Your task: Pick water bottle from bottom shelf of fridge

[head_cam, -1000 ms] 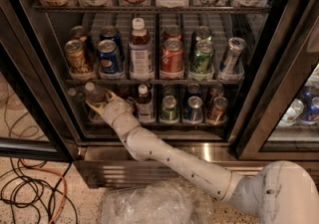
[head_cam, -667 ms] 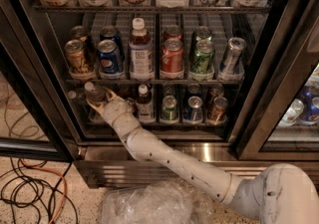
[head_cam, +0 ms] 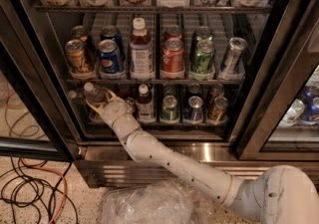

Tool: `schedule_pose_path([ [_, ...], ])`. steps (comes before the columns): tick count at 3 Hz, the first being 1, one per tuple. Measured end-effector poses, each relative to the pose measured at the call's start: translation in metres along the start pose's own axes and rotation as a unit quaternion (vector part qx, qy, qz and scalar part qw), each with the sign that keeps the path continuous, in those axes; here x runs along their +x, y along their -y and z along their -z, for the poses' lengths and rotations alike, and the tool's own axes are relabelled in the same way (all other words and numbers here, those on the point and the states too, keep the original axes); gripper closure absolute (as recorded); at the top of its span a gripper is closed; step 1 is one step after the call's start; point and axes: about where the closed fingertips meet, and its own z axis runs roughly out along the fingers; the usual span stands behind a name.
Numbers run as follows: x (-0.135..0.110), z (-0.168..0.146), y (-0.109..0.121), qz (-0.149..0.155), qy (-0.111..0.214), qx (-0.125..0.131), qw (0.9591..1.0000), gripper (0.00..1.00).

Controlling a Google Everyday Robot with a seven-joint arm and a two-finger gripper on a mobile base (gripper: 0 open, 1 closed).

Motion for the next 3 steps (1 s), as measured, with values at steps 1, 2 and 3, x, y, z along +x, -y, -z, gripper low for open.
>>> schedule_pose_path([
  [1,-0.015,0.014,0.005,-0.041,-0.007,-0.005,0.9991,1.00],
  [2,-0.047,0.044,0.016,-0.124,-0.023,-0.021,0.9918,1.00],
  [3,-0.063,0.062,0.026,-0.210,-0.046,-0.032,0.9760,1.00],
])
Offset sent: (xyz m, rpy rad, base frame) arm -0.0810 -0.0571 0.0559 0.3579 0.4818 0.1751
